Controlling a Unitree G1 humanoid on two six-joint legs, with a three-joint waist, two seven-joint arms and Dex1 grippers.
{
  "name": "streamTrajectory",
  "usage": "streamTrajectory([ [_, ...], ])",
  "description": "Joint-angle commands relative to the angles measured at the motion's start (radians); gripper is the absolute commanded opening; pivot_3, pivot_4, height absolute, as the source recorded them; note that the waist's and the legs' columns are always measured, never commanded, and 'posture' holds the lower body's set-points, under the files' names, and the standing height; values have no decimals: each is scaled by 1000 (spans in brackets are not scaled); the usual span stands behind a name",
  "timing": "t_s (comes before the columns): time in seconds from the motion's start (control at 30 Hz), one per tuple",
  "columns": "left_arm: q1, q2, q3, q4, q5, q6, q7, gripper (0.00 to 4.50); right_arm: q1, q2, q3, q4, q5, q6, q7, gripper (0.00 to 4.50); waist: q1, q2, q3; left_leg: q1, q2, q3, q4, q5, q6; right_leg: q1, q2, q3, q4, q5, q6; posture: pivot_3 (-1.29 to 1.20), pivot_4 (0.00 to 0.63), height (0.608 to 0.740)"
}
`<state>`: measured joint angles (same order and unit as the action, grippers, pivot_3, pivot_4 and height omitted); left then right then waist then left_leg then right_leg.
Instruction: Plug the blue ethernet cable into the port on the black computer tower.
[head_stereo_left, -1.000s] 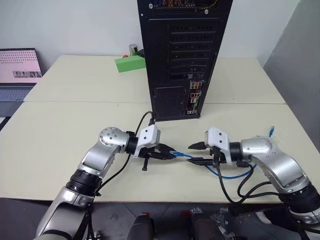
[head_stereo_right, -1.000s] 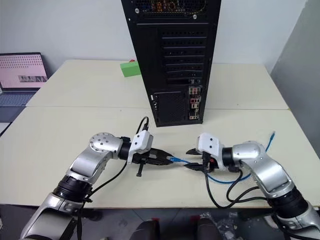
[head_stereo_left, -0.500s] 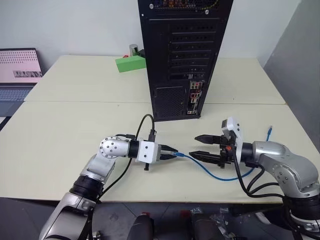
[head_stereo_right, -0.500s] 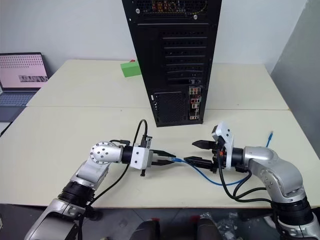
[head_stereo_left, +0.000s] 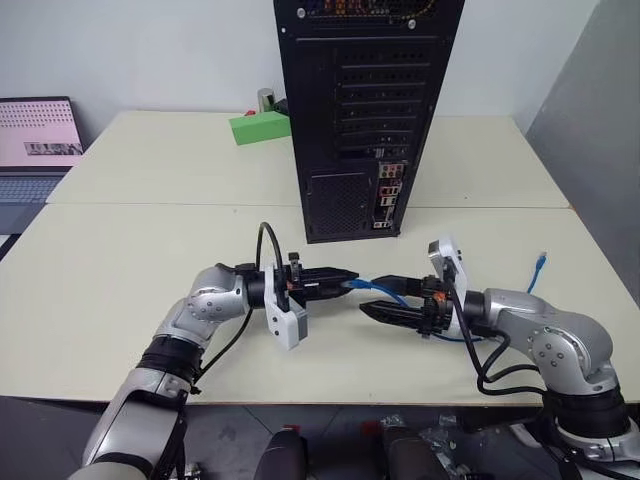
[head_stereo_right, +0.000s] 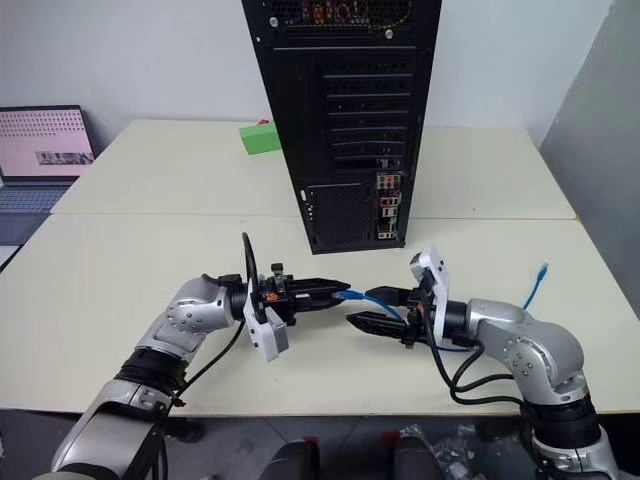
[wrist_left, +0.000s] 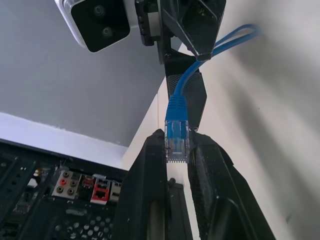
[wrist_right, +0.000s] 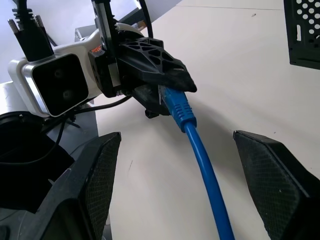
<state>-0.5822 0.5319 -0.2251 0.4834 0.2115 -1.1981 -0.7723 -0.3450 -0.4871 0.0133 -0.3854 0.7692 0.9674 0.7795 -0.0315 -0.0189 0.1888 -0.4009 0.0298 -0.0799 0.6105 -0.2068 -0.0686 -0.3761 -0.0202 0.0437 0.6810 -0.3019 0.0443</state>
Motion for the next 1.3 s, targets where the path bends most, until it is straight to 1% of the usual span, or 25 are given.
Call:
streamTrajectory([
  [0.03, -18, 12, -10, -7, 16, -31, 52, 306, -22, 7, -16, -8, 39, -5, 4, 3800, 0, 0, 0, 0, 0, 0, 0, 0, 0, 0, 0, 0, 0, 0, 0, 0, 150, 740],
  [0.17, -19, 13, -19, -13, 27, -41, 82, 306, -30, 9, -20, -1, 45, -4, 3, 3800, 0, 0, 0, 0, 0, 0, 0, 0, 0, 0, 0, 0, 0, 0, 0, 0, 150, 740],
  [0.27, -21, 13, -25, -19, 37, -42, 103, 306, -33, 10, -20, 5, 47, -5, 2, 3301, 0, 0, 0, 0, 0, 0, 0, 0, 0, 0, 0, 0, 0, 0, 0, 0, 150, 740],
  [0.33, -22, 15, -31, -19, 42, -44, 114, 306, -37, 11, -20, 11, 49, -6, -1, 2839, 0, 0, 0, 0, 0, 0, 0, 0, 0, 0, 0, 0, 0, 0, 0, 0, 150, 740],
  [0.4, -20, 18, -35, -23, 47, -44, 123, 306, -38, 11, -20, 14, 52, -7, -1, 2508, 0, 0, 0, 0, 0, 0, 0, 0, 0, 0, 0, 0, 0, 0, 0, 0, 150, 740],
  [0.43, -19, 19, -36, -24, 49, -45, 128, 306, -39, 12, -19, 15, 55, -6, -2, 2125, 0, 0, 0, 0, 0, 0, 0, 0, 0, 0, 0, 0, 0, 0, 0, 0, 150, 740],
  [0.47, -18, 19, -36, -26, 50, -44, 135, 306, -38, 12, -19, 16, 58, -5, -1, 1911, 0, 0, 0, 0, 0, 0, 0, 0, 0, 0, 0, 0, 0, 0, 0, 0, 150, 740],
  [0.5, -17, 20, -37, -28, 50, -43, 140, 306, -38, 11, -19, 16, 60, -5, -1, 1599, 0, 0, 0, 0, 0, 0, 0, 0, 0, 0, 0, 0, 0, 0, 0, 0, 150, 740],
  [0.6, -16, 24, -37, -32, 59, -43, 154, 306, -41, 12, -19, 21, 65, -3, 0, 947, 0, 0, 0, 0, 0, 0, 0, 0, 0, 0, 0, 0, 0, 0, 0, 0, 150, 740],
  [0.7, -9, 28, -41, -42, 63, -44, 164, 306, -46, 12, -22, 28, 74, 2, 0, 458, 0, 0, 0, 0, 0, 0, 0, 0, 0, 0, 0, 0, 0, 0, 0, 0, 150, 740],
  [0.77, -5, 31, -45, -48, 65, -43, 172, 306, -47, 11, -23, 31, 82, 7, 2, 45, 0, 0, 0, 0, 0, 0, 0, 0, 0, 0, 0, 0, 0, 0, 0, 0, 150, 740],
  [1.0, 5, 43, -64, -59, 66, -41, 187, 306, -69, 8, -30, 49, 125, 41, 11, 0, 0, 0, 0, 0, 0, 0, 0, 0, 0, 0, 0, 0, 0, 0, 0, 0, 150, 740],
  [1.07, 8, 47, -74, -58, 57, -12, 177, 306, -74, 5, -29, 53, 135, 51, 16, 0, 0, 0, 0, 0, 0, 0, 0, 0, 0, 0, 0, 0, 0, 0, 0, 0, 150, 740],
  [1.13, 14, 49, -84, -56, 30, 24, 163, 1008, -78, 0, -24, 54, 139, 58, 23, 0, 0, 0, 0, 0, 0, 0, 0, 0, 0, 0, 0, 0, 0, 0, 0, 0, 150, 740],
  [1.17, 17, 50, -89, -56, 16, 44, 156, 1092, -79, -2, -23, 55, 138, 59, 24, 0, 0, 0, 0, 0, 0, 0, 0, 0, 0, 0, 0, 0, 0, 0, 0, 0, 150, 740],
  [1.23, 35, 53, -95, -59, -50, 128, 125, 1583, -76, -10, -14, 50, 107, 44, 10, 0, -1, 0, 0, 0, 0, 0, 0, 0, 0, 0, 0, 0, 0, 0, 0, 0, 150, 740],
  [1.27, 43, 53, -95, -63, -76, 160, 115, 1716, -74, -12, -12, 48, 97, 40, 4, 0, -1, 0, 0, 0, 0, 0, 0, 0, 0, 0, 0, 0, 0, 0, 0, 0, 150, 740],
  [1.3, 54, 54, -93, -71, -116, 204, 97, 1944, -72, -12, -14, 47, 92, 37, -4, 0, -1, 0, 0, 0, 0, 0, 0, 0, 0, 0, 0, 0, 0, 0, 0, 0, 150, 740],
])
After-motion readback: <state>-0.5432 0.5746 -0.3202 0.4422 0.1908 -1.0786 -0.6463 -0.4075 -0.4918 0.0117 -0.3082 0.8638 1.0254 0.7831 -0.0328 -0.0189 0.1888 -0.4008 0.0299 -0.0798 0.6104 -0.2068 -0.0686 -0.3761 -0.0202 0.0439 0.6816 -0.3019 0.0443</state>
